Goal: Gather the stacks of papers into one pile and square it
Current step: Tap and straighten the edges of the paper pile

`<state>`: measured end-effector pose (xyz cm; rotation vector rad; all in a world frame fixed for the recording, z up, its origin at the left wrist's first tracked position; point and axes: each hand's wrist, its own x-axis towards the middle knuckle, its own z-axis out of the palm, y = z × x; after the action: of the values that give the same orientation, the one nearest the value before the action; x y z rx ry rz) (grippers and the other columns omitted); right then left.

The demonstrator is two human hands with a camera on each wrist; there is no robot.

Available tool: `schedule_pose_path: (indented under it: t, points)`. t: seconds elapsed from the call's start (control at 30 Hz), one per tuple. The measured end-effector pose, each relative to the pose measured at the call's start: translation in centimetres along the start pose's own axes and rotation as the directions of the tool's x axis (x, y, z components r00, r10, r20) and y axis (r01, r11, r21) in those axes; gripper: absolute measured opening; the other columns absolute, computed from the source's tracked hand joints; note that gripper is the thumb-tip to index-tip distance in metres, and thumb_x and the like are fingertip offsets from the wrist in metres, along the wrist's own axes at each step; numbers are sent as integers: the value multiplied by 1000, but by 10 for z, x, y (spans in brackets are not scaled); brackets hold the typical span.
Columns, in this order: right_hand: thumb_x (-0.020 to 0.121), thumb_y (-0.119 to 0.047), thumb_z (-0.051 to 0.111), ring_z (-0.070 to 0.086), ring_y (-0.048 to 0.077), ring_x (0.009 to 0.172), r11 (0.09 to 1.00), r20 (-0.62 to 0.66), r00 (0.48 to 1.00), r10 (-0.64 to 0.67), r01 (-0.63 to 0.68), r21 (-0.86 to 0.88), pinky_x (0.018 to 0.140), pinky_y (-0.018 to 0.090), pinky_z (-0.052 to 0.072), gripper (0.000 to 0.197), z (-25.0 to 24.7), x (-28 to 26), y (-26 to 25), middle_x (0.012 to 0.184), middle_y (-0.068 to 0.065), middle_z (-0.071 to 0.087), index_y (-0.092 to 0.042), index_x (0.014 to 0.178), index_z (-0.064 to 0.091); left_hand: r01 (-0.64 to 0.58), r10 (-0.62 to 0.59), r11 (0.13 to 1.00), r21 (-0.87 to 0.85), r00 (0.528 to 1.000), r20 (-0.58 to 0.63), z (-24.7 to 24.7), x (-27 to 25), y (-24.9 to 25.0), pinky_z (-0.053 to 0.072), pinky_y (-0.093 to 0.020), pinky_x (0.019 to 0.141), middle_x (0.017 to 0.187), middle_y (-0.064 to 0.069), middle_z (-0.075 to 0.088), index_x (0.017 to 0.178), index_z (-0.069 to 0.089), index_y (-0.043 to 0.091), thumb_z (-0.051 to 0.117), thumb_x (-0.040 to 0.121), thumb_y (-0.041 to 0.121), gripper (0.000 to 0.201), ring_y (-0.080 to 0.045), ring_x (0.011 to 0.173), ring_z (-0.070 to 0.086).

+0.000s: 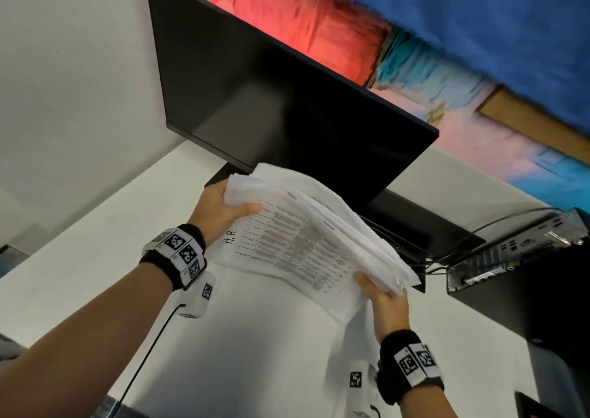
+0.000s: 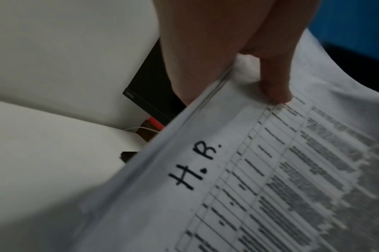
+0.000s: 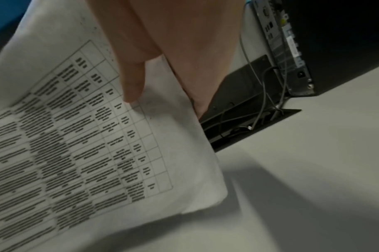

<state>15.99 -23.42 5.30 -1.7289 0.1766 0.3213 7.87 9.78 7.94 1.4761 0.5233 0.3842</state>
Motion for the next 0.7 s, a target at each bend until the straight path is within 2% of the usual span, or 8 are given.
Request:
schedule_pose_path:
  t: [0.1,0.17,0.27,0.33,0.43,0.5,0.6,0.7]
  points:
    - [79,-10,84,73,12,97,995,5,995,-99,99,27,85,27,55,54,4,0,-15,114,3,74,-10,130,64,-83,79,996,-29,992,-97,2,-1,9,62,-31,78,107,-7,76,116,65,6,87,73,6,48,-18,94,75]
    - [80,-4,82,72,5,91,991,25,991,-131,131,31,83,23,56,50,8,-1,-17,112,-1,73,-14,126,63,-99,97,995,-10,986,-137,2,-2,9,60,-20,71,101,1,72,110,61,12,90,71,15,48,-5,84,72]
    - [83,2,79,68,10,91,983,-16,983,-183,183,-33,72,13,54,52,10,0,-15,118,6,68,-23,122,54,-69,63,997,-25,980,-190,5,-3,10,54,-22,72,95,6,65,97,59,24,84,75,36,36,-7,81,65]
    - [83,3,79,66,4,96,967,-36,969,-245,242,-73,76,10,53,71,10,0,-16,128,8,62,-18,141,44,-45,35,998,-37,971,-237,7,-1,13,48,-23,72,88,7,61,93,60,19,75,83,43,30,-8,78,60]
    - [81,5,79,55,-22,109,902,-10,918,-397,388,-191,88,0,44,98,11,0,-18,130,-13,52,-26,157,25,3,-19,998,-65,970,-240,13,7,19,46,-26,72,73,1,56,77,55,15,69,80,60,48,-14,68,55]
    - [82,3,79,55,-8,123,854,37,888,-459,452,-257,101,9,44,98,12,-2,-20,134,-8,54,-35,155,25,59,-71,997,-57,969,-238,18,12,23,46,-30,70,65,-3,50,64,46,15,69,72,69,58,-18,64,51]
    - [83,-1,79,57,20,130,824,61,874,-482,476,-308,110,35,46,91,14,-2,-23,144,6,54,-37,152,31,138,-137,990,-20,936,-324,24,22,26,41,-27,64,59,3,47,57,38,20,75,75,53,53,-16,60,48]
    - [82,1,79,63,16,117,853,45,894,-445,439,-281,101,22,51,89,13,-1,-24,130,-2,60,-25,154,34,177,-164,984,-4,903,-397,25,27,26,47,-32,70,75,1,60,72,54,18,67,80,32,20,-24,78,59]
